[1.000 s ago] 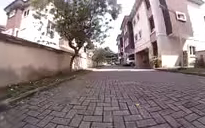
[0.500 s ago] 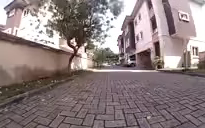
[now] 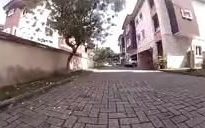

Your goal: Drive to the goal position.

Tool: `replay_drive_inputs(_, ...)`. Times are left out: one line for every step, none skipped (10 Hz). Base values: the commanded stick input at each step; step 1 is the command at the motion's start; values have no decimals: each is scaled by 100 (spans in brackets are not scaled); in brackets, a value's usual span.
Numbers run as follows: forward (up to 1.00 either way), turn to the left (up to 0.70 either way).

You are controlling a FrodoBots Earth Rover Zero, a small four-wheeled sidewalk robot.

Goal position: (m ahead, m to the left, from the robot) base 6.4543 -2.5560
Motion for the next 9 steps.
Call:
replay_drive_inputs(69,3)
replay_drive_inputs(69,3)
replay_drive_inputs(69,3)
replay_drive_inputs(69,3)
replay_drive_inputs(69,3)
replay_drive_inputs(69,3)
replay_drive_inputs(69,3)
replay_drive_inputs(69,3)
replay_drive_inputs(69,-3)
